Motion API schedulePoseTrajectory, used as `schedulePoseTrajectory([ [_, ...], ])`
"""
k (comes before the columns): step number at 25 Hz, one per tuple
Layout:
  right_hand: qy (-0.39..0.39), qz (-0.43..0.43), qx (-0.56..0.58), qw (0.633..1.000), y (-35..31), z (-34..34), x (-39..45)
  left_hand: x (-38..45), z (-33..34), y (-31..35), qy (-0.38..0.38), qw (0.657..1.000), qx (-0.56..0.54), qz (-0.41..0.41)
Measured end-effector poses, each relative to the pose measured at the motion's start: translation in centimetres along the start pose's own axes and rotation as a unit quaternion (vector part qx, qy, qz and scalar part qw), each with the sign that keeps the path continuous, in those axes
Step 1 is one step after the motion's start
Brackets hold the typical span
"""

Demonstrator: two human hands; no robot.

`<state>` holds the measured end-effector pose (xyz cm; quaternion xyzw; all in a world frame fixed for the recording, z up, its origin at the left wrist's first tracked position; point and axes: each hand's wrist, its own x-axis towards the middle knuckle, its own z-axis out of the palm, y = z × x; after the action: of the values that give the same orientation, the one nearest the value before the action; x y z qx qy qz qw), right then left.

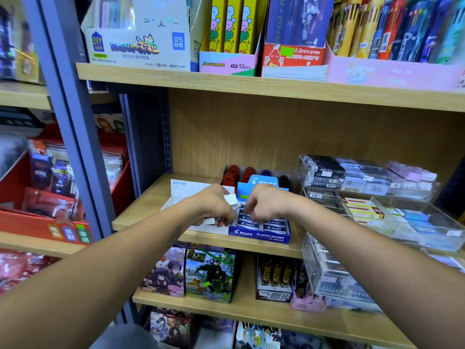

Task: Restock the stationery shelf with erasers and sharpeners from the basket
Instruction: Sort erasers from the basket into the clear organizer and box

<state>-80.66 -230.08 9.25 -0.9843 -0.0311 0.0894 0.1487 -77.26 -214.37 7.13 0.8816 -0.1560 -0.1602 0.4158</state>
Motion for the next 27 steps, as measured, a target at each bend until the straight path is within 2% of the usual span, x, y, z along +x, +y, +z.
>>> schedulePoseTrajectory([
  [2, 0.058, -0.018, 0.184, 0.981, 0.0, 0.1, -0.3, -0.1, -0.2, -0.1, -0.005, 1.0, -0.017, -0.002],
  [3, 0.074, -0.048, 0.253, 0.964, 0.0, 0.2, -0.6, 0.0, -0.2, -0.2, -0.007, 1.0, -0.026, -0.006],
  [4, 0.09, -0.085, 0.276, 0.953, 0.0, 0.3, -0.8, 0.0, -0.2, -0.2, -0.011, 0.999, -0.035, -0.011],
  [6, 0.103, -0.138, 0.239, 0.956, 0.0, 0.3, -1.1, -0.2, -0.4, -0.3, -0.024, 0.999, -0.041, -0.02],
  [8, 0.105, -0.155, 0.196, 0.963, -0.3, 0.5, -0.8, -0.3, -0.7, -0.5, -0.041, 0.998, -0.044, -0.024],
  [11, 0.118, -0.122, 0.157, 0.973, -0.1, 0.9, 0.2, -0.2, -1.1, -0.7, -0.072, 0.994, -0.078, -0.024],
  [13, 0.117, -0.093, 0.214, 0.965, -0.5, 0.7, 0.5, 0.0, -1.5, -1.1, -0.067, 0.991, -0.111, -0.032],
  [17, 0.074, -0.048, 0.386, 0.918, -1.5, 0.2, 0.3, 0.3, -2.9, -2.7, -0.052, 0.979, -0.189, -0.05],
  [19, 0.1, -0.01, 0.368, 0.925, -1.4, 0.3, 0.6, 0.3, -3.9, -3.3, -0.025, 0.979, -0.192, -0.061],
  [22, 0.154, 0.021, 0.229, 0.961, -1.1, 0.9, 2.1, 0.2, -5.8, -4.4, 0.048, 0.985, -0.153, -0.068],
  [24, 0.145, 0.022, 0.159, 0.976, -1.7, 1.4, 2.8, 0.2, -6.5, -5.4, 0.08, 0.989, -0.109, -0.06],
  [27, 0.107, 0.006, 0.117, 0.987, -2.8, 2.1, 3.2, -0.1, -6.6, -6.7, 0.083, 0.994, -0.06, -0.037],
])
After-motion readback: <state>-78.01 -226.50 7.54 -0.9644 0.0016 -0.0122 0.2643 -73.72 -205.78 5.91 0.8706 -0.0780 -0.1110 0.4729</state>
